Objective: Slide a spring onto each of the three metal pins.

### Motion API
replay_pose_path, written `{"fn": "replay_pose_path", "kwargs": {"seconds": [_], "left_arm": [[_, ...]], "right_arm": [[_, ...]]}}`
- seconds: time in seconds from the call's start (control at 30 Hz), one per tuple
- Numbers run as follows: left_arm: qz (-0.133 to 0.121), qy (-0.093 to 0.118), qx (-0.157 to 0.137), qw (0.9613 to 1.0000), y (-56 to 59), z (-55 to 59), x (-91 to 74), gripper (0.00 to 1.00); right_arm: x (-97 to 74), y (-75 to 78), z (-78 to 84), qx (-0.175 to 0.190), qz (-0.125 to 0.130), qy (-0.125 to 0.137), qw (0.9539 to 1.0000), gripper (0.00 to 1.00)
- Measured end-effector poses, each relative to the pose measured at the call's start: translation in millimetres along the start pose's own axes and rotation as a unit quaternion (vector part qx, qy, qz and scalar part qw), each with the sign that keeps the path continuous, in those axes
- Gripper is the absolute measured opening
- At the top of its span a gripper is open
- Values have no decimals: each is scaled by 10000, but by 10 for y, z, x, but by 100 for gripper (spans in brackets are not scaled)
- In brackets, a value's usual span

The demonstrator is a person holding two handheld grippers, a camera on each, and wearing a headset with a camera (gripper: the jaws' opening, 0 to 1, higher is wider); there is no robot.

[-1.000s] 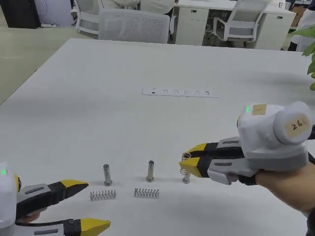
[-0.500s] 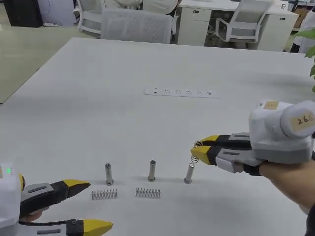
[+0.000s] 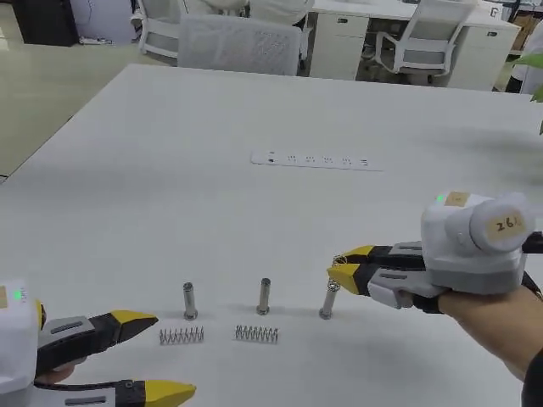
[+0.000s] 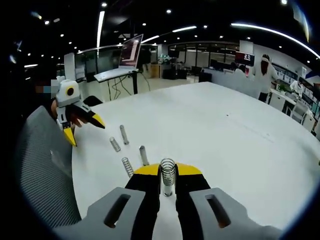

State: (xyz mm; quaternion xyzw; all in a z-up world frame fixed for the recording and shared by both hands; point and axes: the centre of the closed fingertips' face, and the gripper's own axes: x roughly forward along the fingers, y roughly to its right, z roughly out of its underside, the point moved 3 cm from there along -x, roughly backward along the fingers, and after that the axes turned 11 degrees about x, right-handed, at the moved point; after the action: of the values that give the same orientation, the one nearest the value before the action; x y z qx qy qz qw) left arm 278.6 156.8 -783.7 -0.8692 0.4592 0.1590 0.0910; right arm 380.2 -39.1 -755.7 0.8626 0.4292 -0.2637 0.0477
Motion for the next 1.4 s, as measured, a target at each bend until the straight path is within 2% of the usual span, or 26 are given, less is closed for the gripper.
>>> {"fn": "replay_pose_path", "kwargs": {"seconds": [0.4, 0.73, 0.97, 1.13, 1.3, 1.4], "left_arm": [[8, -16, 11, 10000, 7, 6, 0, 53], [9, 9, 15, 10000, 4, -2, 7, 53], [13, 21, 28, 10000, 5, -8, 6, 53], [7, 32, 29, 10000, 1, -10, 2, 53], [0, 44, 28, 10000, -2, -11, 1, 53], [6, 43, 22, 10000, -1, -8, 6, 53]], "right_arm": [[76, 52, 122, 78, -20, -127, 9999, 7], [174, 109, 289, 497, -153, -181, 9985, 7], [237, 133, 402, 555, -194, -227, 9980, 7], [279, 129, 476, 461, -187, -390, 9980, 8], [276, 126, 465, 533, -195, -380, 9977, 8], [281, 132, 502, 581, -156, -521, 9968, 10]]}}
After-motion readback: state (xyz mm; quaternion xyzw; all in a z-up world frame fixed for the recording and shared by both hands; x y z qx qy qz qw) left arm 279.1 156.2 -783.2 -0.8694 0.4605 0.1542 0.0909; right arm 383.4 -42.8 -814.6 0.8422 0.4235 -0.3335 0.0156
